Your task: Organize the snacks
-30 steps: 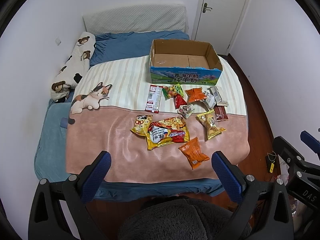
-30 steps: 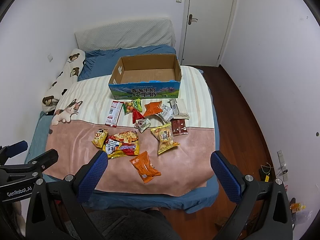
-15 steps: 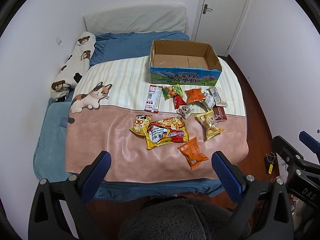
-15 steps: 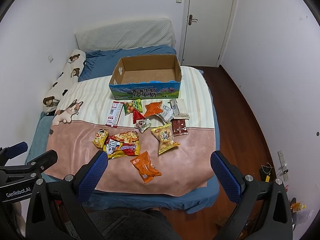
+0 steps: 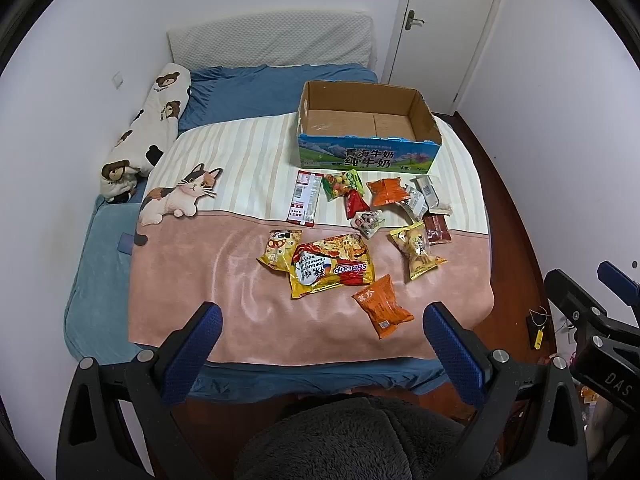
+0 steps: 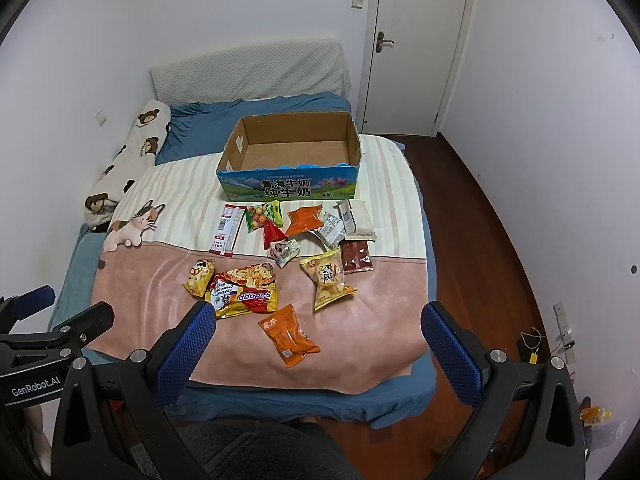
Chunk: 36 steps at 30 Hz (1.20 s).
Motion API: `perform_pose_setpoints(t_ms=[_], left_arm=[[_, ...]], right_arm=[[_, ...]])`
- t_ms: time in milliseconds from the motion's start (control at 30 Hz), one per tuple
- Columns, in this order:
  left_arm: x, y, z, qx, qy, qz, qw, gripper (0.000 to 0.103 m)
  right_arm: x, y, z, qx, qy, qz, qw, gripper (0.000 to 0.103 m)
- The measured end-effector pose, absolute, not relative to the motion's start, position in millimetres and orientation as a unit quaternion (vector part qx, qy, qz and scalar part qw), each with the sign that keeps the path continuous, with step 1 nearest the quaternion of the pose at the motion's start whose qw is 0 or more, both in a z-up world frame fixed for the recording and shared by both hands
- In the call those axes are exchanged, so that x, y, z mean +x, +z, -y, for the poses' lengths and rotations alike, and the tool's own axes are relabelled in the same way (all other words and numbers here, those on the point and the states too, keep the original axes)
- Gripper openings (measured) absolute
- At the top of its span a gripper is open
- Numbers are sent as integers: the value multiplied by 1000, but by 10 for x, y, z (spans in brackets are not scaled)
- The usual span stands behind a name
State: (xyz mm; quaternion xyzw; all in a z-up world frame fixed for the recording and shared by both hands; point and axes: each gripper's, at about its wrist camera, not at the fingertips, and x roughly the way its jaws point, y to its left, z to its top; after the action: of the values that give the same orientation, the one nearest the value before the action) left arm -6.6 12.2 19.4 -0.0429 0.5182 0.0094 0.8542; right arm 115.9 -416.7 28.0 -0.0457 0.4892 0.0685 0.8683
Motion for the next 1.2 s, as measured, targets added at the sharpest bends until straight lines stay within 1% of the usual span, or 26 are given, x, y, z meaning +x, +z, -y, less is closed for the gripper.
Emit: perform_pose_setpoints(t_ms=[367, 500, 600, 800, 933, 1067, 1167, 1200], left_arm=[[-47, 202, -74, -46, 8, -515, 856, 103], [8, 62, -153, -53, 21, -512, 857, 103], [134, -234, -188, -25, 51, -516, 854, 103], [341, -1013, -242, 72, 88, -542, 833, 103], [467, -1555, -251, 143, 80, -561, 811, 103], [696, -1996, -189, 210, 46, -567, 795, 103], [892, -2263, -88, 259, 19, -574, 777, 103], [955, -2316, -54, 268, 4, -573, 774, 103]], right_arm=[[1157, 264, 4172, -43, 68, -491, 867, 103], [1277, 79, 4208, -30, 68, -509, 857, 103], [1419, -304, 4218, -11, 84, -543, 835, 103], [1670, -1487, 4018, -9, 105, -603, 791, 103], [1845, -2353, 3827, -24, 113, -634, 765, 103], [1998, -2999, 3686, -25, 125, -658, 742, 102], [2050, -3382, 3576, -33, 131, -666, 734, 99], [2068, -3536, 3552, -37, 126, -671, 730, 93]])
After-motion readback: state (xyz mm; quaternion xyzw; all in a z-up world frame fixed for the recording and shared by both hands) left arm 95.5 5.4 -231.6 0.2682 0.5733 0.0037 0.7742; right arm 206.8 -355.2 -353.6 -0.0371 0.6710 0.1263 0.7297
